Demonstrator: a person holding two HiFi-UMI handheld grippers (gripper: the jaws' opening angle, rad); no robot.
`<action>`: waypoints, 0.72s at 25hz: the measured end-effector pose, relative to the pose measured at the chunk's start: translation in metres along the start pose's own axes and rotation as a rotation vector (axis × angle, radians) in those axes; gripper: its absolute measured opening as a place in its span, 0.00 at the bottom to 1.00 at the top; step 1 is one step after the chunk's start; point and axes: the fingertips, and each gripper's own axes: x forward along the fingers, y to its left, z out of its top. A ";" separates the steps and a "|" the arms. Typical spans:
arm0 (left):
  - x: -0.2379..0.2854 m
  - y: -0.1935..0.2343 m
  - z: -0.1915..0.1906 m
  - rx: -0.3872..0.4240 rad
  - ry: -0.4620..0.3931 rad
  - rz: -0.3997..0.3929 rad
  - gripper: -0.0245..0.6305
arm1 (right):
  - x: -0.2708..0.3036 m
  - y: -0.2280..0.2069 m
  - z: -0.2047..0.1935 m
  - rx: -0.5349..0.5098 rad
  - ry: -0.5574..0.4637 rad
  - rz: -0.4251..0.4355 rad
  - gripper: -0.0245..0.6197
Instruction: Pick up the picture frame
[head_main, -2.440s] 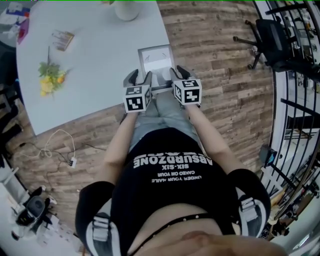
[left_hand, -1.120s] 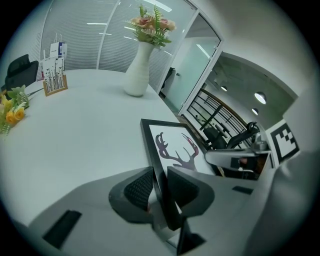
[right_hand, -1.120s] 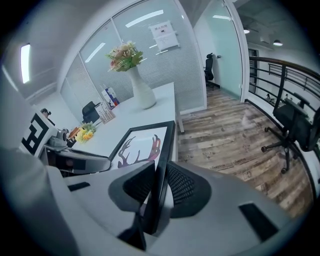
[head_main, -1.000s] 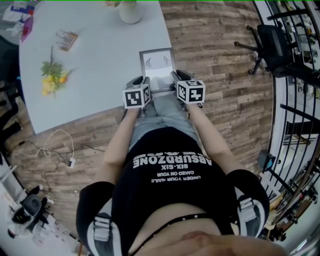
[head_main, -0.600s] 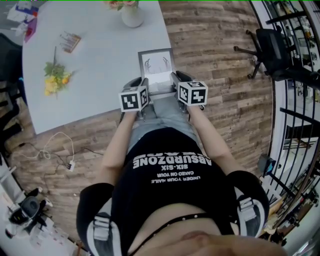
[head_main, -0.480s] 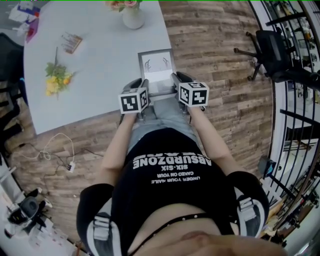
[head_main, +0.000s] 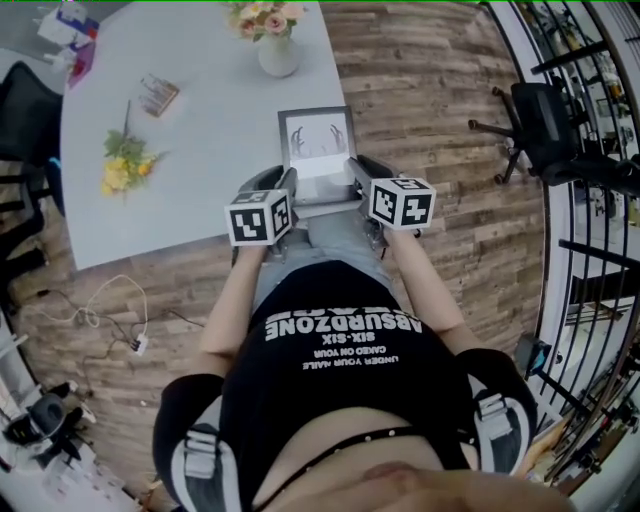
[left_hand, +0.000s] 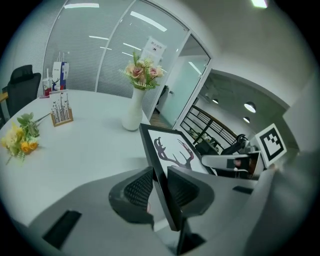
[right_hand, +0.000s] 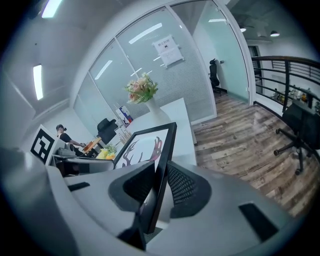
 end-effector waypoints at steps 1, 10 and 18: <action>-0.006 -0.002 0.006 0.015 -0.010 0.000 0.19 | -0.004 0.004 0.005 0.007 -0.009 0.013 0.18; -0.048 -0.008 0.036 -0.018 -0.082 -0.068 0.19 | -0.034 0.039 0.038 0.030 -0.080 0.108 0.18; -0.074 -0.003 0.053 -0.126 -0.171 -0.129 0.19 | -0.043 0.060 0.052 0.058 -0.104 0.156 0.18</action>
